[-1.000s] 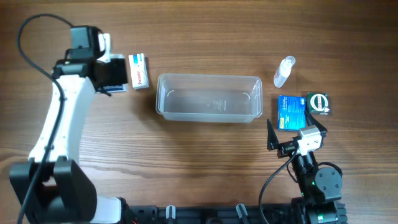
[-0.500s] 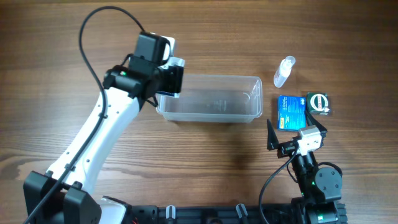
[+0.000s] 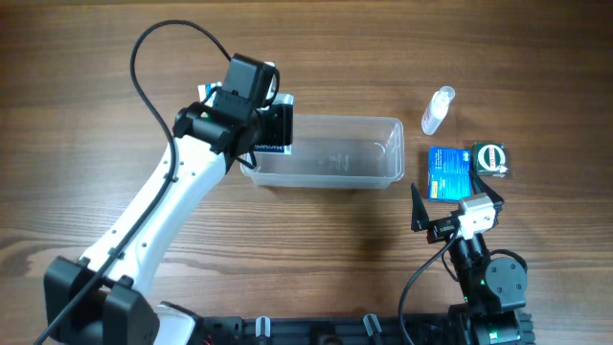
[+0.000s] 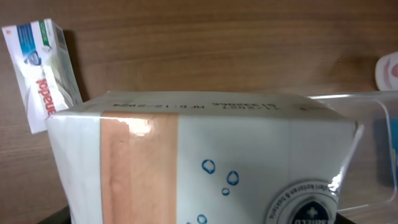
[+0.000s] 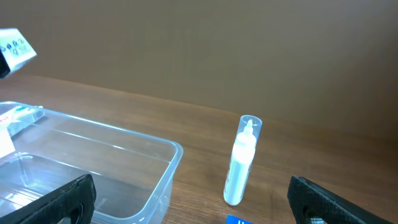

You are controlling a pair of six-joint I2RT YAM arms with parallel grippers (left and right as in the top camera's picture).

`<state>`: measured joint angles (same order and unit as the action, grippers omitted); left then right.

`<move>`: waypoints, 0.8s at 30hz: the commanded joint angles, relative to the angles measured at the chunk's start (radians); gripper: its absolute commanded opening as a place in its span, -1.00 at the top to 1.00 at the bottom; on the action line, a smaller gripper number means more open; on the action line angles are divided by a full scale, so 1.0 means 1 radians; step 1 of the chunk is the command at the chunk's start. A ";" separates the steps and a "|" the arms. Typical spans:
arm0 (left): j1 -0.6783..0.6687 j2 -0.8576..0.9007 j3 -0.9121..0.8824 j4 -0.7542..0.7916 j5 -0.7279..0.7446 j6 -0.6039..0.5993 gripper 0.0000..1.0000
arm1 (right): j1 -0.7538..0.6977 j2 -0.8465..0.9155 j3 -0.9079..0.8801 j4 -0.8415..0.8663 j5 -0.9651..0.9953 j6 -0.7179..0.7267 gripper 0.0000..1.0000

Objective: Pack container
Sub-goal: 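Carry the Hansaplast box with left gripper over the container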

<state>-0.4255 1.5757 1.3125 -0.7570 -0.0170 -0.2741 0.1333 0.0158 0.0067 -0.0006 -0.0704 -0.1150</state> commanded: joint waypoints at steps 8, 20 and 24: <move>-0.040 0.089 0.019 -0.004 -0.004 -0.026 -0.59 | -0.008 -0.002 -0.002 0.003 0.005 -0.010 -1.00; -0.040 0.140 0.019 -0.014 -0.049 -0.026 -0.44 | -0.008 -0.002 -0.002 0.003 0.005 -0.010 -0.99; -0.040 0.140 0.019 -0.014 -0.050 -0.025 -0.45 | -0.008 -0.002 -0.002 0.003 0.005 -0.010 -0.99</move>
<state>-0.4648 1.7092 1.3125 -0.7712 -0.0483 -0.2913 0.1333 0.0158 0.0067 -0.0006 -0.0704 -0.1150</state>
